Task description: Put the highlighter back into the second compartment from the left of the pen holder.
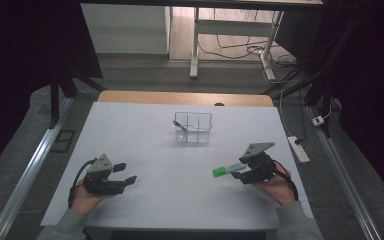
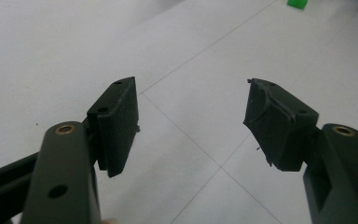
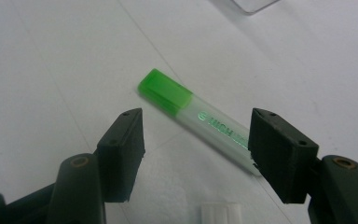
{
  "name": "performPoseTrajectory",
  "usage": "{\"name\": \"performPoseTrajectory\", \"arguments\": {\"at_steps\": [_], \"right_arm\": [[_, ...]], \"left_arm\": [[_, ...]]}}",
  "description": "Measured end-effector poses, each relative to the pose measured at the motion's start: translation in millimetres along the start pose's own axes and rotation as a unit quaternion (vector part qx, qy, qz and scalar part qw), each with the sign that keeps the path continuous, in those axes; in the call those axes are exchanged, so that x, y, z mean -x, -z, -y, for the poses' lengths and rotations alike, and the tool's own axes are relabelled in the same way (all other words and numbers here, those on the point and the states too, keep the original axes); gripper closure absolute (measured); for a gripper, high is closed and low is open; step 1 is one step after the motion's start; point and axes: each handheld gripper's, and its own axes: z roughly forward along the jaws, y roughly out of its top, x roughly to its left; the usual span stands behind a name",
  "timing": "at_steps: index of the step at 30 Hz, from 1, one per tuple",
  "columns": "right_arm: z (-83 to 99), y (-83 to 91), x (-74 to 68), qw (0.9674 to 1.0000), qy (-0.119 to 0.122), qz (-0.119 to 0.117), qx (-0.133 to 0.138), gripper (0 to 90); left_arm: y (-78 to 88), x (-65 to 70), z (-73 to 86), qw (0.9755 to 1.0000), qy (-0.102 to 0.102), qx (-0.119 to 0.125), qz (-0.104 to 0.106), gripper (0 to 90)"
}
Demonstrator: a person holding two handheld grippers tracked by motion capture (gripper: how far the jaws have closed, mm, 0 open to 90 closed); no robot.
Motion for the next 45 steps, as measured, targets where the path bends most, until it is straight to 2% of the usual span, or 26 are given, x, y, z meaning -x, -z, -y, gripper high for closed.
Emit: {"name": "performPoseTrajectory", "arguments": {"at_steps": [5,9,22,27,30,34,38,42,45], "right_arm": [[-5.6,-8.2,-1.6,0.9995,0.022,-0.014,-0.017,34.5],[-9.4,-10.9,-2.6,0.9989,0.038,-0.014,-0.023,34.4],[-16.4,-16.2,-0.1,0.9973,0.059,-0.027,-0.033,32.1],[-20.8,-21.2,0.6,0.9954,0.08,-0.03,-0.045,31.3],[-22.4,-24.2,0.8,0.9946,0.084,-0.043,-0.043,31.0],[-25.4,-31.9,0.6,0.9921,0.102,-0.044,-0.058,30.8],[-27.0,-40.3,1.8,0.9899,0.107,-0.052,-0.077,29.4],[-29.0,-47.7,-0.5,0.9856,0.128,-0.05,-0.099,28.9],[-32.3,-50.8,-0.9,0.9828,0.14,-0.061,-0.104,30.0]], "left_arm": [[0.0,-1.2,0.7,1.0,0.002,-0.001,-0.001,34.3],[0.1,-1.2,0.9,1.0,0.002,-0.002,-0.001,34.3],[-2.3,-0.7,1.0,1.0,0.0,-0.01,0.002,33.3],[-2.0,-1.1,0.9,1.0,0.001,-0.009,0.001,33.3],[-2.8,-0.7,0.9,0.9999,-0.001,-0.012,0.001,33.3],[-3.4,-0.8,0.9,0.9999,-0.002,-0.013,0.001,33.2],[-2.4,-1.0,1.1,0.9999,0.0,-0.011,0.002,33.2],[-2.6,-1.6,1.3,0.9999,0.001,-0.012,0.002,33.2],[-2.7,-1.3,1.3,0.9999,-0.001,-0.012,0.002,33.2]]}}
